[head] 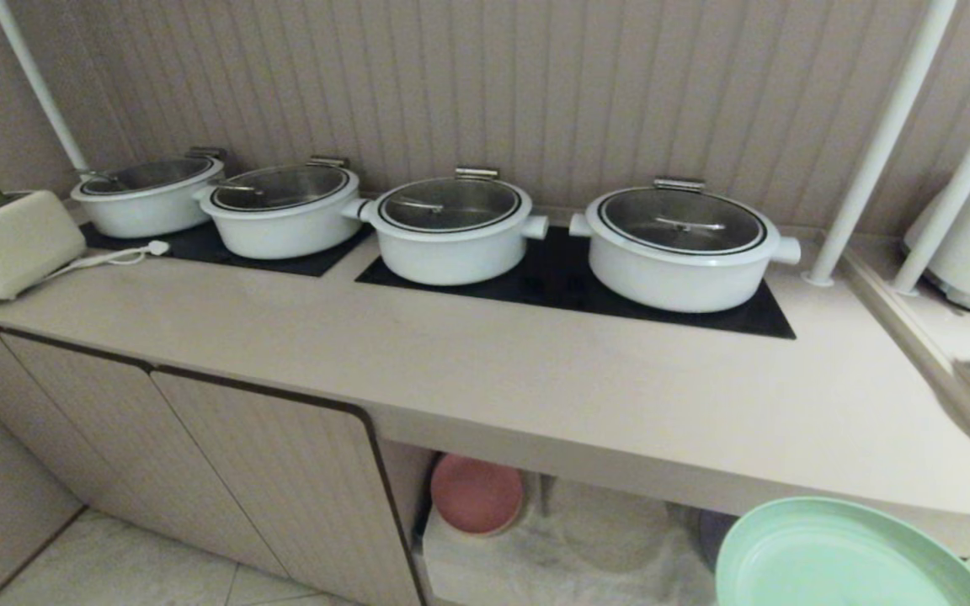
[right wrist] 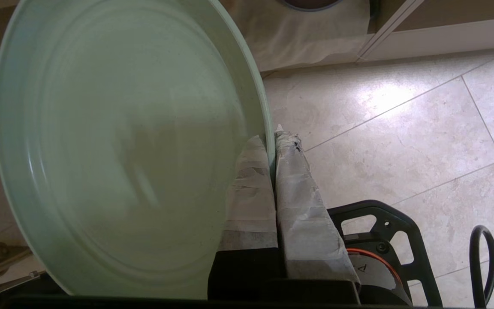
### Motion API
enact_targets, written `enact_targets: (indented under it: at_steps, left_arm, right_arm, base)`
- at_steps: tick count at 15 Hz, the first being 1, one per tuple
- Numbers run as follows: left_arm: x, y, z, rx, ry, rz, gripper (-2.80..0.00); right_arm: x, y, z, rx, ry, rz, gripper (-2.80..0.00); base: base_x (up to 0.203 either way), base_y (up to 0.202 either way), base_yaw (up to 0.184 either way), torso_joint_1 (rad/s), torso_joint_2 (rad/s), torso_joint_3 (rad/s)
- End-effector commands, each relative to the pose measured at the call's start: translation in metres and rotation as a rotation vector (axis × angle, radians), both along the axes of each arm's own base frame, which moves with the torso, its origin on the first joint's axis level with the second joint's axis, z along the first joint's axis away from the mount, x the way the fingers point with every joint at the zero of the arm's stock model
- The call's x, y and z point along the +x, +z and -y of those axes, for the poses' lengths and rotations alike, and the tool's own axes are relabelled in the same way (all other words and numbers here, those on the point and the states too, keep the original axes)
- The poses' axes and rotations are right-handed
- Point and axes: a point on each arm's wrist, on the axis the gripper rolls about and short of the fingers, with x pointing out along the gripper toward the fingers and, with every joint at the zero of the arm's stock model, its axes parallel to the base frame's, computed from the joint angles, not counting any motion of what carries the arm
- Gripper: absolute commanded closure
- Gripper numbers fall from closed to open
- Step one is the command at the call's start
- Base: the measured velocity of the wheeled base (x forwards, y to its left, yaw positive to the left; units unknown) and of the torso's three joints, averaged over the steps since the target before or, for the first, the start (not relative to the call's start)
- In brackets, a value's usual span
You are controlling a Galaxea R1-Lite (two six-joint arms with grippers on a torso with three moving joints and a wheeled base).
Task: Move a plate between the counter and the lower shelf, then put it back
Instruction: Put the plate
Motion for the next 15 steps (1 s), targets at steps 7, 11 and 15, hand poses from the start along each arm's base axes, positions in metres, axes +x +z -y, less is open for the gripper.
enact_targets:
  at_steps: [7, 11, 15]
  left_arm:
    - [0.000, 0.000, 0.000, 0.000, 0.000, 0.000, 0.00]
    - [0.000, 0.000, 0.000, 0.000, 0.000, 0.000, 0.00]
    - [0.000, 0.000, 0.000, 0.000, 0.000, 0.000, 0.00]
  right_arm:
    - [0.002, -0.012, 0.000, -0.015, -0.010, -0.075, 0.00]
    - [0.011, -0.007, -0.003, -0.022, -0.001, -0.071, 0.00]
    - [0.022, 0.004, -0.007, -0.024, -0.001, -0.056, 0.00]
  base:
    - [0.000, 0.000, 0.000, 0.004, -0.01, -0.003]
    - [0.000, 0.000, 0.000, 0.000, 0.00, 0.000]
    - [0.000, 0.000, 0.000, 0.000, 0.00, 0.000]
